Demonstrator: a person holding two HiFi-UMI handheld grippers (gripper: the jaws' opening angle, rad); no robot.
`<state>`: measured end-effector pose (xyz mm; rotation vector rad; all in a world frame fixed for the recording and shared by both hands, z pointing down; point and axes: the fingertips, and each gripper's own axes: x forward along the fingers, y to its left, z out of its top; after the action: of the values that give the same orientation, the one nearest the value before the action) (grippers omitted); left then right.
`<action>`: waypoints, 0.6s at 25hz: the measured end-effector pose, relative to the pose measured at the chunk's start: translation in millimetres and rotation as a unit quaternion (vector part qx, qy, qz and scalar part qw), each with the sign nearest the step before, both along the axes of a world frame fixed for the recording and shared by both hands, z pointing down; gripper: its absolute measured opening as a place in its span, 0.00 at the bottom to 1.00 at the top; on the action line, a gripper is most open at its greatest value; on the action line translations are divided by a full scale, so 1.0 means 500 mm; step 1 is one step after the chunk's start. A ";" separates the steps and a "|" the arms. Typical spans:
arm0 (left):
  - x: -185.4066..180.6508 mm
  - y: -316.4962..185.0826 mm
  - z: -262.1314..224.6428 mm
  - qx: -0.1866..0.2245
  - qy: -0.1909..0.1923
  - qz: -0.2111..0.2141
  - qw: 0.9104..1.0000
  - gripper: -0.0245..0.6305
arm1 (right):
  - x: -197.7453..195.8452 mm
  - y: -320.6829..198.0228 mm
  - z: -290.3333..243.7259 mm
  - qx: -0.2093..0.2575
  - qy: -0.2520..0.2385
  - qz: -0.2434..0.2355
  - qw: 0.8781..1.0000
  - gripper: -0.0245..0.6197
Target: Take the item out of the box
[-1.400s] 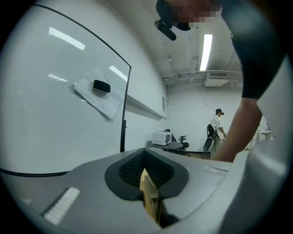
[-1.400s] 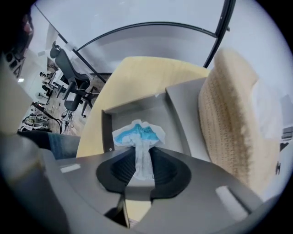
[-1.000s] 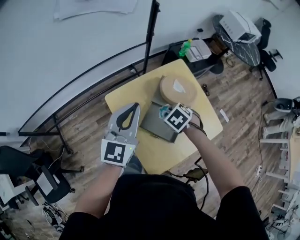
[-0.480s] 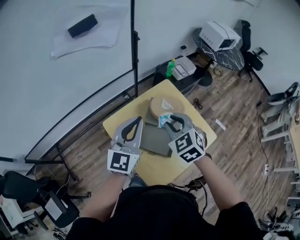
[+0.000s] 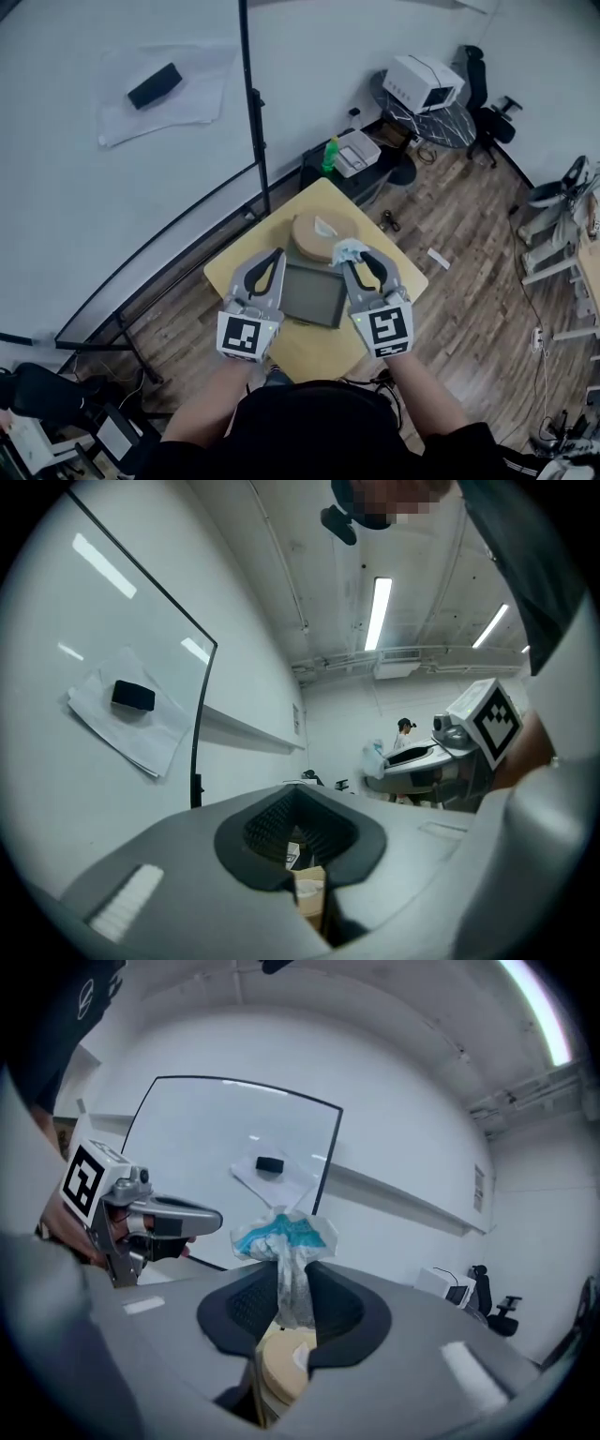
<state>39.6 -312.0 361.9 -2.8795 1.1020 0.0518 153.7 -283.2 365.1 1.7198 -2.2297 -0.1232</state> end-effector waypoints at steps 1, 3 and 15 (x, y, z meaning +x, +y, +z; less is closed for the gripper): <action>0.000 0.000 -0.001 -0.003 0.000 0.000 1.000 0.04 | 0.006 0.005 -0.006 0.009 -0.013 0.009 1.000 0.17; 0.000 0.000 -0.007 -0.001 0.002 0.000 1.000 0.04 | 0.016 0.014 -0.017 0.030 -0.025 0.023 0.999 0.17; -0.003 0.009 -0.025 0.035 0.003 0.003 0.999 0.04 | 0.045 0.051 -0.010 0.067 -0.079 0.054 0.993 0.17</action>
<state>38.2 -307.3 349.5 -2.8231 1.0705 0.0965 176.1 -257.9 360.2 1.9807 -2.2786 -0.1161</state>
